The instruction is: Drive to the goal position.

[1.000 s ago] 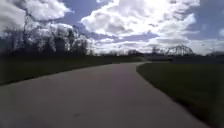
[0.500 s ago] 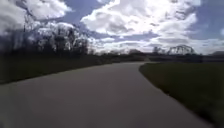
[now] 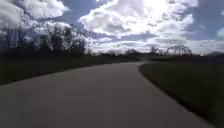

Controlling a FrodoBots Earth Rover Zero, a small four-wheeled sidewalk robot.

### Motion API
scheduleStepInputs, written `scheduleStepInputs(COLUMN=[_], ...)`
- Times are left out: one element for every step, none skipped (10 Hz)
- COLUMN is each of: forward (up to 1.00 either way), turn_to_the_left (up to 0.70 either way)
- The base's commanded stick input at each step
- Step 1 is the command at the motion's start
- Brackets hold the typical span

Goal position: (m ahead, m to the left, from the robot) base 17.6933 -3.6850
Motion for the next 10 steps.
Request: scheduleStepInputs(forward=[1.00,1.00,1.00,1.00,1.00,1.00,1.00,1.00,1.00,1.00], turn_to_the_left=[-0.01,0.00,0.00,-0.14,-0.17,0.00,0.00,0.00,0.00,0.00])
